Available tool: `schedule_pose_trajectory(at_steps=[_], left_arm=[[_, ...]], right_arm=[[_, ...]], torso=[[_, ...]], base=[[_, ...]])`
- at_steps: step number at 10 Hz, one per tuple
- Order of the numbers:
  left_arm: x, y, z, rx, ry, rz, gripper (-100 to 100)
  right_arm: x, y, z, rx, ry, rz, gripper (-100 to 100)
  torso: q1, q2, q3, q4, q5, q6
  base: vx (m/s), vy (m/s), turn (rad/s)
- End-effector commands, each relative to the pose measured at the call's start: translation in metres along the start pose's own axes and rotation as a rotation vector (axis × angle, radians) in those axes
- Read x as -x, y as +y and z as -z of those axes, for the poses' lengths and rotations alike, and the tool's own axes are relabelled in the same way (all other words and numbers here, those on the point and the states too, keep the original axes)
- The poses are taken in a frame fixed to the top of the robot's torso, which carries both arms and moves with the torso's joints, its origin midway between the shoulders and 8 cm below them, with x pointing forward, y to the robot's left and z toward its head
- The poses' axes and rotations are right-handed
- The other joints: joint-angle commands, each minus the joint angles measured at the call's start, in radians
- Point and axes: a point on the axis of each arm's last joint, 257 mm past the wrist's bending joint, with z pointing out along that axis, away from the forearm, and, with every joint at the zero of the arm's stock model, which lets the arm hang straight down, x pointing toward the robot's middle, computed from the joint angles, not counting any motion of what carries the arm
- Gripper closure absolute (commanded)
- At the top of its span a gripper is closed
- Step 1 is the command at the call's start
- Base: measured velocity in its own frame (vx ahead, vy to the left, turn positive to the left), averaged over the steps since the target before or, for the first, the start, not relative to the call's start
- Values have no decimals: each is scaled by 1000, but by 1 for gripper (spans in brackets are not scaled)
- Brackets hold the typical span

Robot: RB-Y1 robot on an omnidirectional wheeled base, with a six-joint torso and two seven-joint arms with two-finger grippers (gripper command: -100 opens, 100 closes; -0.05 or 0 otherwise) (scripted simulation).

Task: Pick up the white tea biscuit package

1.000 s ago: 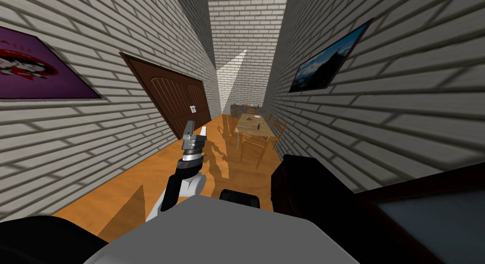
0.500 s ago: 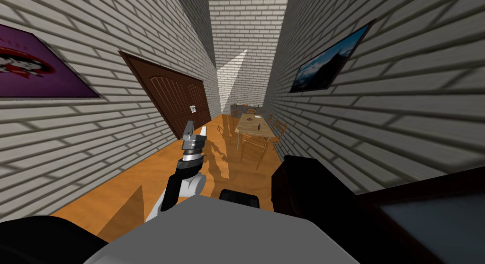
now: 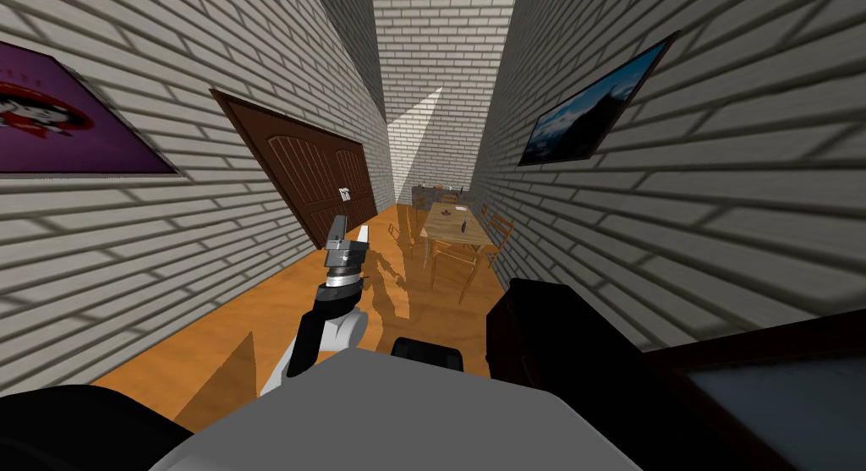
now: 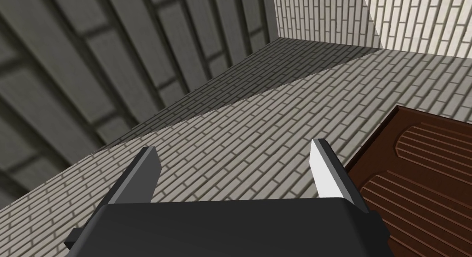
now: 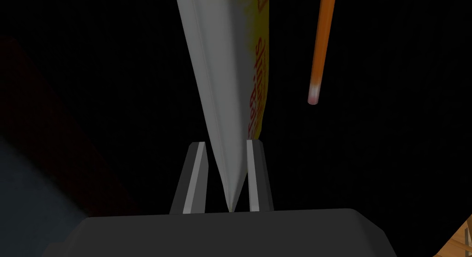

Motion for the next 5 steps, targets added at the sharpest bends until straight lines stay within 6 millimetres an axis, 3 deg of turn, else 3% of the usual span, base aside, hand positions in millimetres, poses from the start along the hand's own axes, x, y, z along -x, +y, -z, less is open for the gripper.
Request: schedule_pose_trajectory(at_steps=[1, 2, 4, 5], left_arm=[[0, 0, 0, 0, 0, 0, 0], [0, 0, 0, 0, 0, 0, 0], [0, 0, 0, 0, 0, 0, 0], [0, 0, 0, 0, 0, 0, 0]], right_arm=[[-2, -4, 0, -4, 3, 1, 100], [2, 3, -4, 19, -14, -1, 100], [-7, -9, 1, -4, 3, 0, 100], [-2, -2, -3, 22, -16, -1, 100]], torso=[[0, 0, 0, 0, 0, 0], [-1, 1, 0, 0, 0, 0], [1, 0, 0, 0, 0, 0], [1, 0, 0, 0, 1, 0]], base=[[0, 0, 0], [7, 15, 0], [14, 18, 4], [20, 22, -6]])
